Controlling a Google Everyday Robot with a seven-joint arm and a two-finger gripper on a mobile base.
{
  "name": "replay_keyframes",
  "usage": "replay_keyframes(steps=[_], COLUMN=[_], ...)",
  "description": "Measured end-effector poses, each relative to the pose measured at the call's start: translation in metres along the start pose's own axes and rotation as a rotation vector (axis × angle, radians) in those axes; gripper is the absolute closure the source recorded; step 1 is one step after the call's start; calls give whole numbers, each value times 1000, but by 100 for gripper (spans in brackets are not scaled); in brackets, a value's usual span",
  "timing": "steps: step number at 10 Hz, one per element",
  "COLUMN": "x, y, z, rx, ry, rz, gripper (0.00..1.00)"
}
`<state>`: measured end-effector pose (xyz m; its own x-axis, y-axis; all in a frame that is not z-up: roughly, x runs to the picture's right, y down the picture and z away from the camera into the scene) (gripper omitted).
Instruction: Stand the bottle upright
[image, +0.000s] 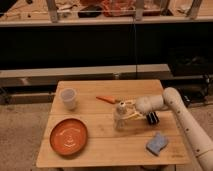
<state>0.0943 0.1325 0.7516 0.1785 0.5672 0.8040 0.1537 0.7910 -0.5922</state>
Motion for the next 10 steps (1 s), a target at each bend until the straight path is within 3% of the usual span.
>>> replay_keyframes(steps=[2, 4, 10], x=[3, 4, 21], y=[0, 1, 0], z=[4, 9, 14], rx=[-17, -32, -65], ry=[8, 26, 47], rz=[-24, -50, -90], gripper=[37, 23, 22])
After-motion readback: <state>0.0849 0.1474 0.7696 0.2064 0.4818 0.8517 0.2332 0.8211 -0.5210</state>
